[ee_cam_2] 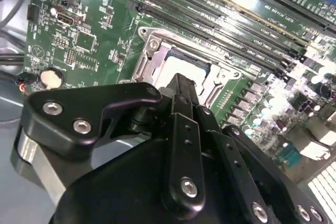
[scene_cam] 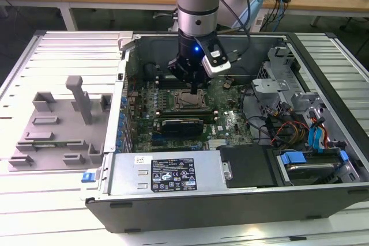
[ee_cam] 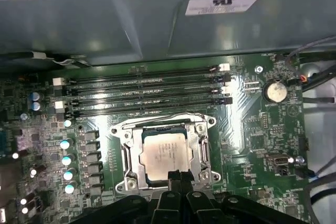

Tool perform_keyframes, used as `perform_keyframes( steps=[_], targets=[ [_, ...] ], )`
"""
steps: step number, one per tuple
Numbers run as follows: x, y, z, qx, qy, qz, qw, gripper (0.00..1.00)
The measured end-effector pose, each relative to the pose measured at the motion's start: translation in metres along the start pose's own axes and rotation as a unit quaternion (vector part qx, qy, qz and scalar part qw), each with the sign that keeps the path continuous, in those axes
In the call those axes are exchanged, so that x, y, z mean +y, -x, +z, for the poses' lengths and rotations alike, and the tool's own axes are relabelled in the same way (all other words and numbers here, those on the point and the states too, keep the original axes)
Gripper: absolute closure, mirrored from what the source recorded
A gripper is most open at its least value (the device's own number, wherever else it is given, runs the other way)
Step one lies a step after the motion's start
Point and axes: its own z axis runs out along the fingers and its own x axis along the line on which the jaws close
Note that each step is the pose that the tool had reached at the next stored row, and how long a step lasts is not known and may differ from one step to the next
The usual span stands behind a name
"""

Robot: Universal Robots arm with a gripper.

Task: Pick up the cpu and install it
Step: 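Install the second cpu locking lever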

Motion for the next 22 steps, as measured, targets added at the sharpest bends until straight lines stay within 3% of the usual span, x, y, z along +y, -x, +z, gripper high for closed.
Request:
perform_keyframes(
  steps=[4,7,11,13,19,22],
  targets=[
    [-0.0112,0.0010,-0.0001,0.0000,-0.0001,0.000,1.0000,0.89],
    [-0.0237,0.0023,0.0000,0.0000,-0.0001,0.000,1.0000,0.89],
    [-0.0339,0.0033,0.0009,0.0000,0.0002,-0.003,1.0000,0.89],
    [-0.0340,0.0024,0.0012,0.0000,0.0001,-0.004,1.0000,0.89],
    [-0.0351,-0.0090,0.0043,0.0000,0.0001,-0.004,1.0000,0.89],
    [-0.0358,-0.0179,0.0080,0.0000,0.0002,-0.004,1.0000,0.89]
  ],
)
